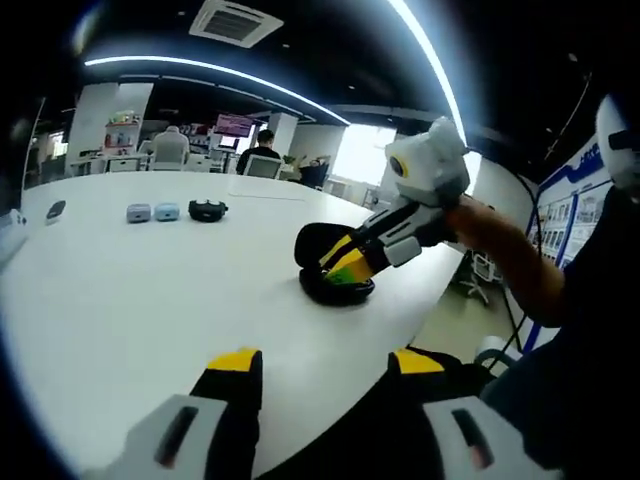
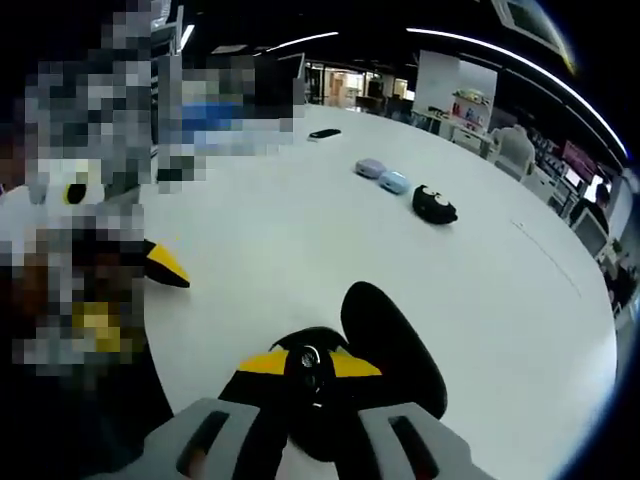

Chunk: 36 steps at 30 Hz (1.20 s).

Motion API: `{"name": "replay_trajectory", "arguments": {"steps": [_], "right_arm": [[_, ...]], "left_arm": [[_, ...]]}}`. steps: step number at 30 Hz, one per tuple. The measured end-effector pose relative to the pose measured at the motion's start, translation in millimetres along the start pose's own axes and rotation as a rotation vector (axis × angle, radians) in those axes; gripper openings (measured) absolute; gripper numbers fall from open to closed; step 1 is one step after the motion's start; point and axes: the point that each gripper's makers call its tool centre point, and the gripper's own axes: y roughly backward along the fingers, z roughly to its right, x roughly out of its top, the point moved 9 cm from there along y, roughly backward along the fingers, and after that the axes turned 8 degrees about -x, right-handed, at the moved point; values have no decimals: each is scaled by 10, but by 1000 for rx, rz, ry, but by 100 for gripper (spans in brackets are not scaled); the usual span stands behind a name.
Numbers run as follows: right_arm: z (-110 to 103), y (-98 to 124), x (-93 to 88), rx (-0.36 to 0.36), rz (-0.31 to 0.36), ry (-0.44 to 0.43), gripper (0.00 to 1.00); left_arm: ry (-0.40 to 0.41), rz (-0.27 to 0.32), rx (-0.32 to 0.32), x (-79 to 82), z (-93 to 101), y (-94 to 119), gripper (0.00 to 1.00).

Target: Pick up the earbuds from the table and place the earbuds into the earbud case

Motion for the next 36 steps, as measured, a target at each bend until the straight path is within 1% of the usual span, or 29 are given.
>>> {"name": "replay_trajectory", "arguments": {"steps": [2, 4, 12, 15, 19, 23, 27, 29, 32, 33, 35, 36], "right_arm": [[-1, -3, -1, -3, 3, 0, 12], [-20, -4, 1, 3, 20, 2, 13], [-17, 7, -33, 1, 61, -42, 13], [-20, 41, -27, -3, 81, -40, 15], [-18, 117, -3, -9, 118, -50, 14], [0, 172, -34, -21, 126, -33, 13], [26, 257, -71, -20, 155, -31, 14], [32, 304, -99, -6, 175, -19, 15], [27, 380, -156, 24, 206, -2, 22], [20, 404, -175, 33, 221, 17, 24], [26, 447, -226, 32, 225, 18, 25], [36, 482, -274, 32, 231, 33, 25]], "left_arm": [[-4, -4, -1, -5, 3, -9, 52], [-12, -11, 0, -10, 10, -18, 52], [-14, -19, -10, -27, 26, -47, 51], [-13, -20, -15, -30, 31, -54, 51], [-9, -19, -16, -29, 30, -59, 51], [-7, -20, -17, -27, 38, -63, 51], [-10, -29, -14, -23, 45, -68, 51], [-13, -35, -13, -18, 48, -75, 51], [-20, -50, -14, -7, 56, -100, 51], [-23, -57, -14, -3, 57, -109, 51], [-31, -67, -12, 7, 66, -124, 52], [-40, -78, -8, 21, 80, -141, 52]]}}
